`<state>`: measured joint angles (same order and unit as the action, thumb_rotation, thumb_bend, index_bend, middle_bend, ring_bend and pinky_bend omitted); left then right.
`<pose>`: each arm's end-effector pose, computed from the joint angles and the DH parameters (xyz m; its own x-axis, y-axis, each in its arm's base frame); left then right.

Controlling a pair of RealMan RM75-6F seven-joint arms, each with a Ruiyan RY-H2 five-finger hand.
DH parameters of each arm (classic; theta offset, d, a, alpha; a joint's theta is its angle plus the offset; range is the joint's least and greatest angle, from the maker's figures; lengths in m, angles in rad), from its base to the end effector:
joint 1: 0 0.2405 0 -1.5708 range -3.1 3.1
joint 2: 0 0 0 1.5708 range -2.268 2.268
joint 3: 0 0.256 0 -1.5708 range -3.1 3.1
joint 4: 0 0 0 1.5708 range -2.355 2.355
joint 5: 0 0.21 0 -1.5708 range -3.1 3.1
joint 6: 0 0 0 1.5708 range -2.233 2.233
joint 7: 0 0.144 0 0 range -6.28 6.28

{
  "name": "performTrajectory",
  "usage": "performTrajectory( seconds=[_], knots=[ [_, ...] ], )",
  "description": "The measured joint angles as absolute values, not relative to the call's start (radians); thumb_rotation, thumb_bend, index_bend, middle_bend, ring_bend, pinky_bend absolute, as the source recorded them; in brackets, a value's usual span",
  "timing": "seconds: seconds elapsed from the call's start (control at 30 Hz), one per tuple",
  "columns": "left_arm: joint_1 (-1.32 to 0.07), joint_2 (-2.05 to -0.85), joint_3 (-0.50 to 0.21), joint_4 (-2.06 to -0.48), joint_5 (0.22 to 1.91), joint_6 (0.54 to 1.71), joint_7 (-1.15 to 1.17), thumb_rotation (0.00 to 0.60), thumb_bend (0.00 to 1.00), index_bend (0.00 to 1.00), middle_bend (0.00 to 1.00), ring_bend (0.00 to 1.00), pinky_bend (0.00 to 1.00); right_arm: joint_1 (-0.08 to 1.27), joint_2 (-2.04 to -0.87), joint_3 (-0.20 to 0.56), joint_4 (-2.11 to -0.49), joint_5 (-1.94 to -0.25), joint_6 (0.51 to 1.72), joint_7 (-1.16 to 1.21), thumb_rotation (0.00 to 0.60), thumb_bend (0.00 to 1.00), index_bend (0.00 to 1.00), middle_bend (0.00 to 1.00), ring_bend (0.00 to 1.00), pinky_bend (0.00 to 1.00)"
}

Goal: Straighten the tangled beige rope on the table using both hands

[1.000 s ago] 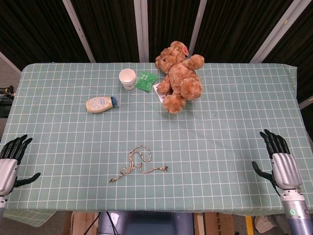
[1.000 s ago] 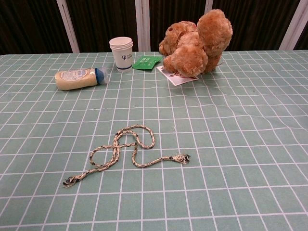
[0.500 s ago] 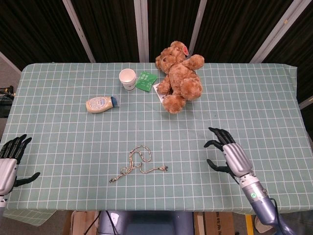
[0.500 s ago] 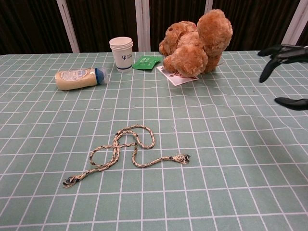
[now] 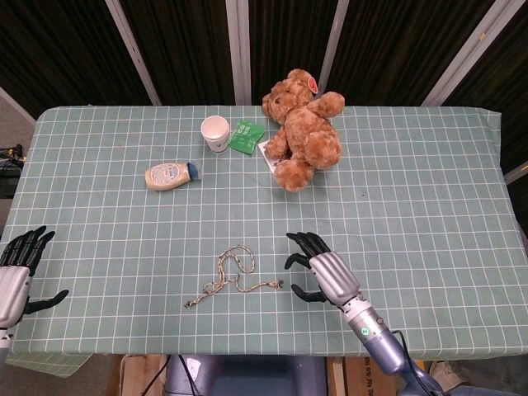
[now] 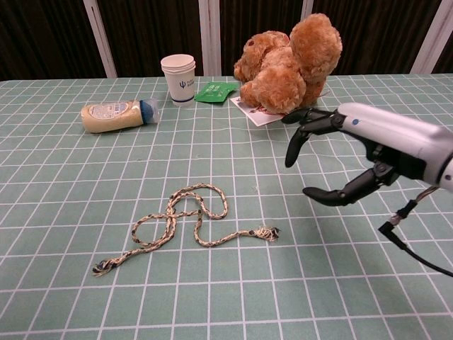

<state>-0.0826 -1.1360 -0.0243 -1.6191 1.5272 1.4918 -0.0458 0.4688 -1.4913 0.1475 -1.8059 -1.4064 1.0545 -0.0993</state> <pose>-0.3066 0.1746 0.1489 0.3337 0.0252 0.9423 0.9424 -0.0330 -0.3328 -0.1317 -0.2495 0.0011 0.0679 -0.3816 0.9218 -0.9267 -0.3665 -0.0834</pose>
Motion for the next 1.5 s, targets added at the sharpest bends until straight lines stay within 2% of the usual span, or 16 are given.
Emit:
performTrajectory(
  seconds=[0.7,1.5],
  knots=[
    [-0.09,-1.133,-0.026,-1.614,1.523,1.478,-0.075,0.6,0.07,0.04,0.0,0.0,0.0,0.538,-1.729,0.145,-1.647,-1.268,1.027,-0.237,0.6,0.36,0.46,0.1,0.0,0.0],
    [-0.095,-1.134,-0.028,-1.615,1.513,1.467,-0.084,0.6,0.07,0.04,0.0,0.0,0.0,0.568,-1.853,0.148,-1.517,-1.216,1.025,-0.264,0.6,0.35,0.51,0.11,0.0,0.0]
  ],
)
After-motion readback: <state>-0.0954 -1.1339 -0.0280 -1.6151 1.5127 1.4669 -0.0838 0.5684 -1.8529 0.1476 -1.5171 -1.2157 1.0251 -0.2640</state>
